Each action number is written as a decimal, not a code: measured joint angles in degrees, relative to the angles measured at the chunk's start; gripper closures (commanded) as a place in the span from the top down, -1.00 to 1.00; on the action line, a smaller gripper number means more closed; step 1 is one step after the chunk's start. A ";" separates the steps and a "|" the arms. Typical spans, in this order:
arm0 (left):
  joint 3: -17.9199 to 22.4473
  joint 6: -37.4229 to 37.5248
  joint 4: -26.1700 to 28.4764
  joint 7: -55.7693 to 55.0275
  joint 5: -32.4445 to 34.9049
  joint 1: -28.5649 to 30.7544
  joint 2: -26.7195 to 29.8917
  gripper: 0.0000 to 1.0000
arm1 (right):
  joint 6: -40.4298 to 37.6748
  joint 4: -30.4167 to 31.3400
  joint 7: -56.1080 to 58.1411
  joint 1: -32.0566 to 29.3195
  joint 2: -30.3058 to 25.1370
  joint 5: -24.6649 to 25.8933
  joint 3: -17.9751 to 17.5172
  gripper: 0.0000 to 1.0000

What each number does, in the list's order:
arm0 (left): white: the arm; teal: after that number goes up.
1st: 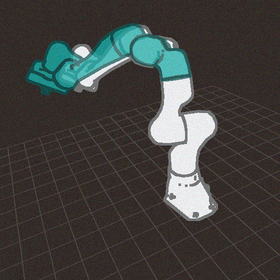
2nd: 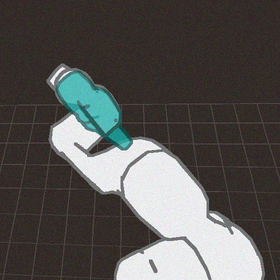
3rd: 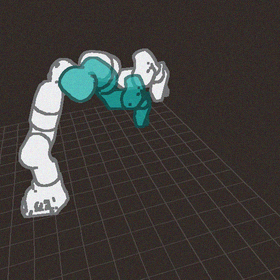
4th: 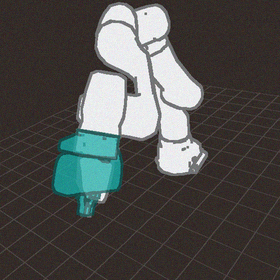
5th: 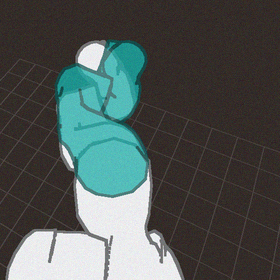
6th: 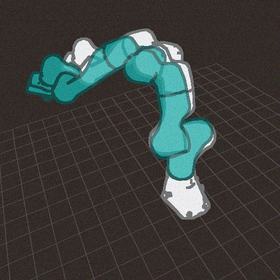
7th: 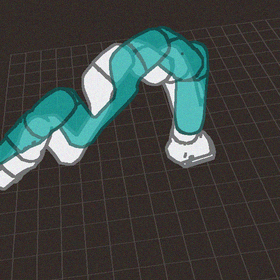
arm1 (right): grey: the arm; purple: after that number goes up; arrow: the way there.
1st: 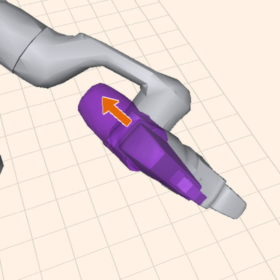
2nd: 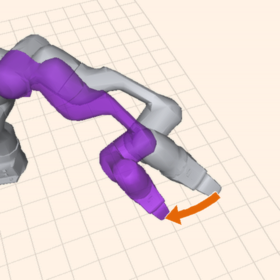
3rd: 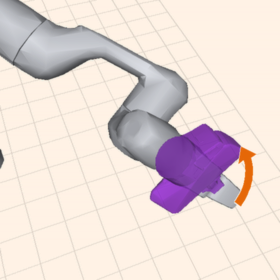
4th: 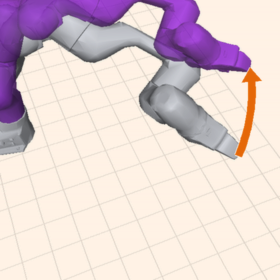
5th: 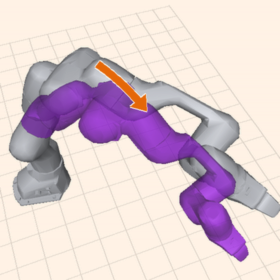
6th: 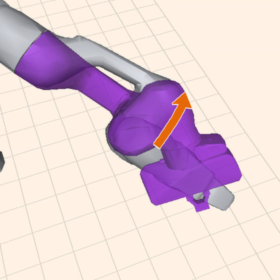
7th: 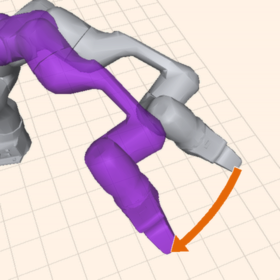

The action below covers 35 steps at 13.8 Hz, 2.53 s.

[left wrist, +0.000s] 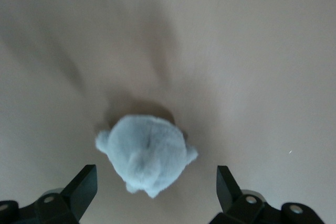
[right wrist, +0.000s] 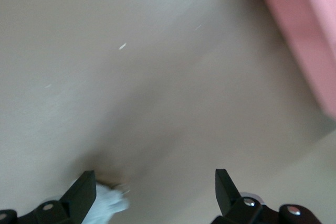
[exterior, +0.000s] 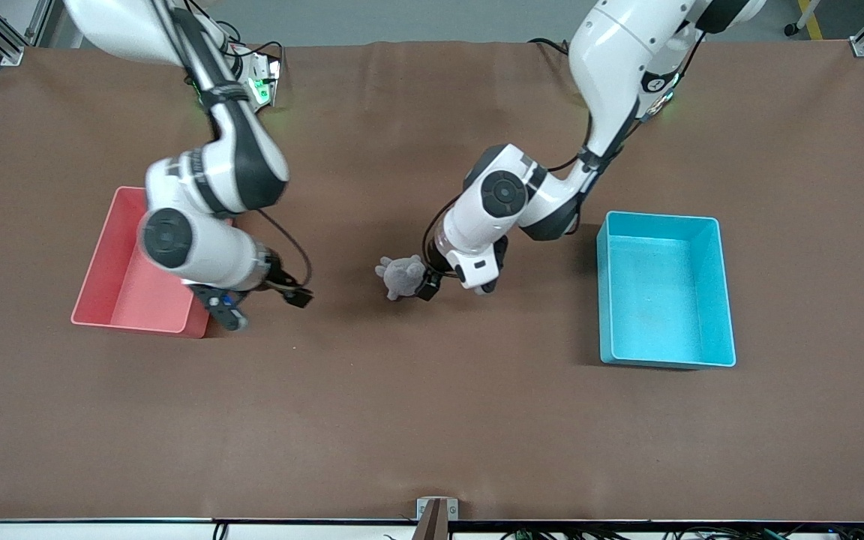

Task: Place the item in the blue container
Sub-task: 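Grasp the gray plush with the left gripper while the right gripper returns, then drop the gray plush into the blue box while the right gripper grasps Totoro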

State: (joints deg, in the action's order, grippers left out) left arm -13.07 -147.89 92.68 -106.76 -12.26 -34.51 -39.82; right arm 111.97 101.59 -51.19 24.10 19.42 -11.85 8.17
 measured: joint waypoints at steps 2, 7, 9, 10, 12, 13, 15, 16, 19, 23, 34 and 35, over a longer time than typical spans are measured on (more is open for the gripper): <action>0.10 -3.46 -0.06 -2.83 0.00 -2.20 -1.98 1.00 | 0.10 5.65 6.90 -4.16 -3.87 3.93 0.02 1.00; 0.71 -7.58 -0.42 -3.63 0.00 -4.45 -5.40 0.24 | 1.93 16.30 26.51 -17.41 -9.89 5.92 0.01 1.00; 1.72 -7.84 -0.50 -3.59 0.02 -4.78 -5.93 -0.62 | 5.58 19.95 32.82 -22.02 -10.01 5.90 -0.02 1.00; 2.16 -7.86 -0.53 -3.57 0.02 -4.88 -6.16 -0.96 | 8.46 22.44 35.19 -23.60 -9.96 5.85 -0.03 1.00; 2.71 -7.94 -0.68 -3.57 0.02 -4.90 -6.30 -1.00 | 12.44 26.57 37.08 -24.66 -9.86 5.82 -0.11 1.00; 3.09 -7.94 -0.82 -3.55 0.12 -5.02 -6.30 -1.00 | 13.00 27.69 37.10 -24.65 -9.85 5.82 -0.31 1.00; 5.24 -7.64 -1.30 -3.51 1.09 -6.11 -6.03 -1.00 | 12.75 28.86 37.48 -24.66 -9.85 5.80 -0.75 1.00; 6.15 -6.36 -1.60 -3.47 2.14 -6.49 -5.56 -1.00 | 12.39 29.40 38.43 -24.88 -9.85 5.80 -0.75 1.00; 7.31 1.49 -2.48 -3.21 10.04 -5.85 -1.20 -1.00 | 12.12 31.13 43.76 -27.99 -8.70 3.02 -0.70 1.00; 7.96 17.90 -2.56 7.99 13.84 -1.61 8.09 -1.00 | 12.19 31.38 49.65 -30.66 -4.29 -1.06 -0.70 1.00; 8.17 38.20 4.92 55.18 14.18 28.72 17.60 -0.94 | 6.05 30.89 50.30 -30.61 -2.03 -4.86 -1.44 1.00; 8.15 38.15 6.33 57.89 14.18 30.51 16.99 -0.72 | 5.10 30.67 50.30 -30.61 -1.94 -4.88 -1.44 1.00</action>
State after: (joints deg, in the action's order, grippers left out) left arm -4.92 -109.74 99.02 -48.87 1.92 -4.00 -22.83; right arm 117.07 132.25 -0.89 -6.51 17.47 -16.73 6.73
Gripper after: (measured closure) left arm 0.727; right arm 0.000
